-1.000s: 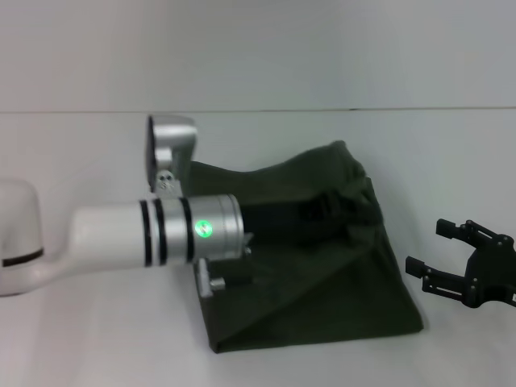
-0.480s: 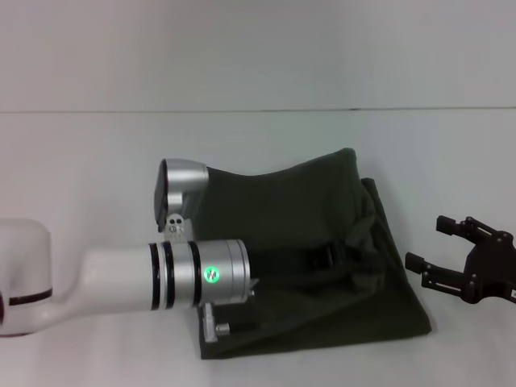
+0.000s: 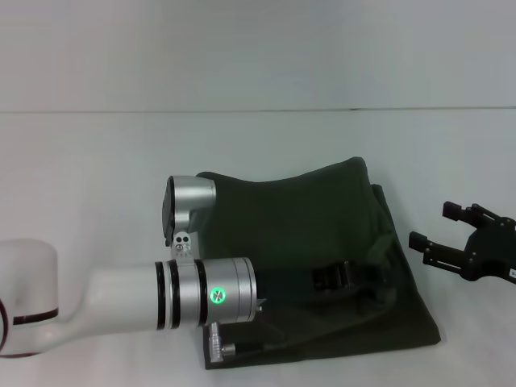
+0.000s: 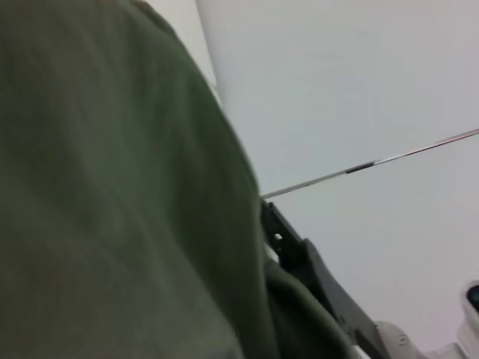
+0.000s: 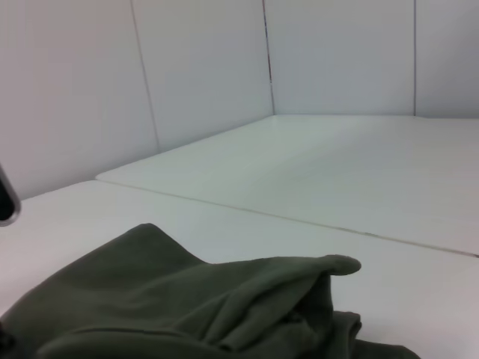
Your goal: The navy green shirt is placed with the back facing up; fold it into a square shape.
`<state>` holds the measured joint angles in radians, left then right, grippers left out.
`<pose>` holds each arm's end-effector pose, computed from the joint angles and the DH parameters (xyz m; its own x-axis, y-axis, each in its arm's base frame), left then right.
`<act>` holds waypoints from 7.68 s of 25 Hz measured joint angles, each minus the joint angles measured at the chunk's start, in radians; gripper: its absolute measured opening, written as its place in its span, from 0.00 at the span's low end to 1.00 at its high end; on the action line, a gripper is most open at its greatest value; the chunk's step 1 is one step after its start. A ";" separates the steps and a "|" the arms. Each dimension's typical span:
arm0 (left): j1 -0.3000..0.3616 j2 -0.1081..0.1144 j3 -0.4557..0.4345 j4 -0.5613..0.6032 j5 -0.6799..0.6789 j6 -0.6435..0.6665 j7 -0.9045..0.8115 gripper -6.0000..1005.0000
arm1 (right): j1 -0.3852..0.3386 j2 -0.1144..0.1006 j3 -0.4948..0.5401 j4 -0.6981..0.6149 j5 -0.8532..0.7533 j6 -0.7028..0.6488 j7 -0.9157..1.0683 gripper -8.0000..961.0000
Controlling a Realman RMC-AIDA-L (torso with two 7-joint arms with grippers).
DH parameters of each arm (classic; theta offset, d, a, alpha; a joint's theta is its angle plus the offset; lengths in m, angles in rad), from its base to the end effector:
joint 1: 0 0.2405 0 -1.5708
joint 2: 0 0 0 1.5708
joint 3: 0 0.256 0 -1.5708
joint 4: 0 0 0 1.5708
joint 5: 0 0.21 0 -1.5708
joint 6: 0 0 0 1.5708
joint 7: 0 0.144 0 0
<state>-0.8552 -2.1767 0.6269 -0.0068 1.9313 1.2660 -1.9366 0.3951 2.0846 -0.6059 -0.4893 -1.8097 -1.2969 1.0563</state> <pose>-0.1747 0.3148 -0.1447 0.1302 0.9459 0.2971 0.8359 -0.2659 0.4801 0.3309 0.3123 -0.0047 0.7602 -0.2877 -0.5825 -0.5904 -0.6800 -0.4347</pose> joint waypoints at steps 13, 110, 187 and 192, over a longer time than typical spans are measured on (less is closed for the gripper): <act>0.107 0.004 0.040 0.170 0.007 0.181 0.080 0.51 | 0.015 -0.017 0.024 -0.001 0.000 0.008 0.143 0.96; 0.515 0.014 -0.065 0.663 0.011 0.442 0.829 0.90 | 0.499 -0.104 -0.179 -0.064 -0.557 0.279 1.458 0.02; 0.182 0.089 0.034 0.541 0.298 0.064 -0.489 0.89 | -0.153 0.004 -0.180 0.120 0.146 -0.214 -0.439 0.97; 0.169 0.084 0.049 0.527 0.298 0.038 -0.492 0.89 | -0.153 0.005 -0.180 0.120 0.111 -0.218 -0.445 0.97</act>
<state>-0.6867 -2.0926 0.6756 0.5197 2.2296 1.3045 -2.4288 0.2421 2.0892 -0.7856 -0.3696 -1.6988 -1.5146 0.6110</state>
